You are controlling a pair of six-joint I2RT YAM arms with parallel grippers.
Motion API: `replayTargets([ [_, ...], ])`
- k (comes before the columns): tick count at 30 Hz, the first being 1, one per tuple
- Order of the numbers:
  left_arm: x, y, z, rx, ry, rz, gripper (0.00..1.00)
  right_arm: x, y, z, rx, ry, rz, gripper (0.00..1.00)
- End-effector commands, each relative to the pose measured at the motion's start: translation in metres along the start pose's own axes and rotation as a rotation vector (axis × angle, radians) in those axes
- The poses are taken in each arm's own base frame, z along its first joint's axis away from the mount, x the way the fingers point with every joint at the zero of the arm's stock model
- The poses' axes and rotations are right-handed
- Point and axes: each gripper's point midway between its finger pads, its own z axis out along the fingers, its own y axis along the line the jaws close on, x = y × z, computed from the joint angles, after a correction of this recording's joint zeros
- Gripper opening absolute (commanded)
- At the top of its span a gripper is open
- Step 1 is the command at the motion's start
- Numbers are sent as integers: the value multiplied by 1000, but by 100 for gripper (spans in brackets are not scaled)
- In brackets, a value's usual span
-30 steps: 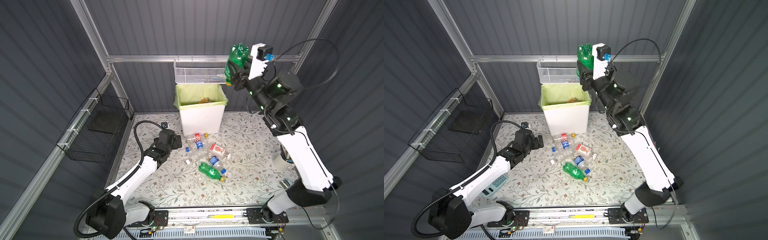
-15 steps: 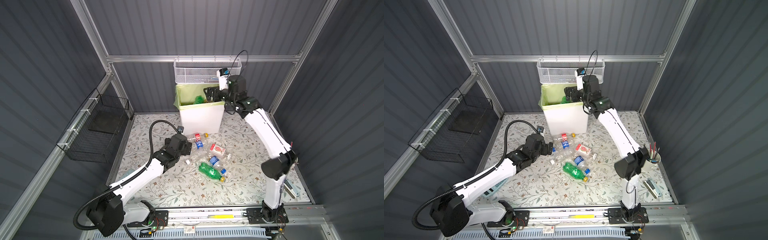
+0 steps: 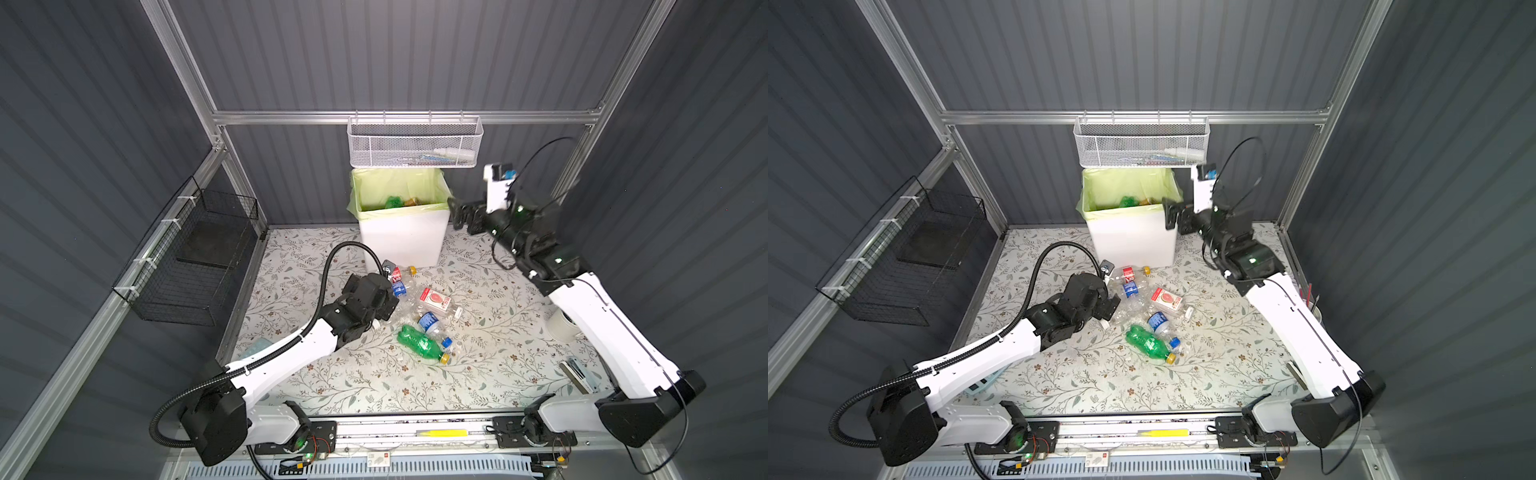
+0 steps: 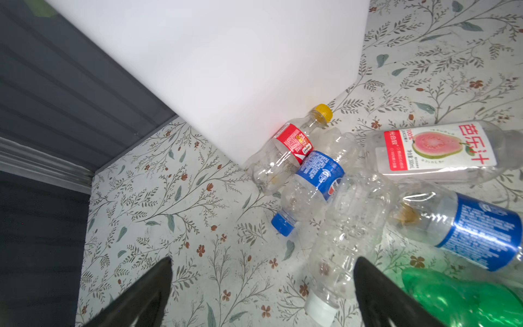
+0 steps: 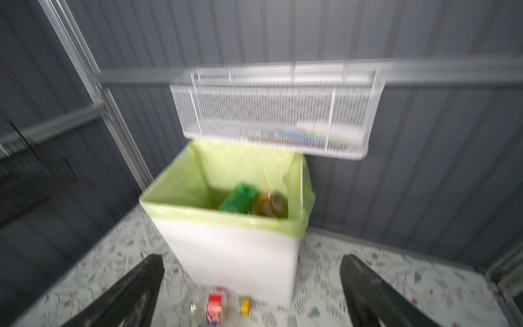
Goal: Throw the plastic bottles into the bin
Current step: 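Lower the right gripper onto the remaining green soda bottle and close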
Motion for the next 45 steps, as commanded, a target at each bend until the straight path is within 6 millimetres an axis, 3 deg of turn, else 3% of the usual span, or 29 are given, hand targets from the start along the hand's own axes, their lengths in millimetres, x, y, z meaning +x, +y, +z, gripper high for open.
replayTargets([
  [1,-1,16,-1,-81,-25,-68,100,50,15,-8,-7,87,-35,99],
  [7,1,35,5,-185,15,-108,100,174,72,-13,-91,412,-172,99],
  [13,16,80,10,-259,16,-348,100,261,125,-30,-181,621,-273,99],
  [18,16,95,5,-269,-36,-449,100,313,151,-39,-240,767,-363,98],
  [25,24,96,4,-284,-9,-449,100,350,151,-41,-231,891,-440,85],
  [29,28,95,4,-284,-4,-454,100,364,146,-42,-206,956,-465,84],
  [40,30,99,1,-300,-1,-444,100,387,148,-40,-208,1054,-500,73],
  [45,32,101,-2,-311,1,-440,100,389,146,-41,-213,1067,-525,62],
])
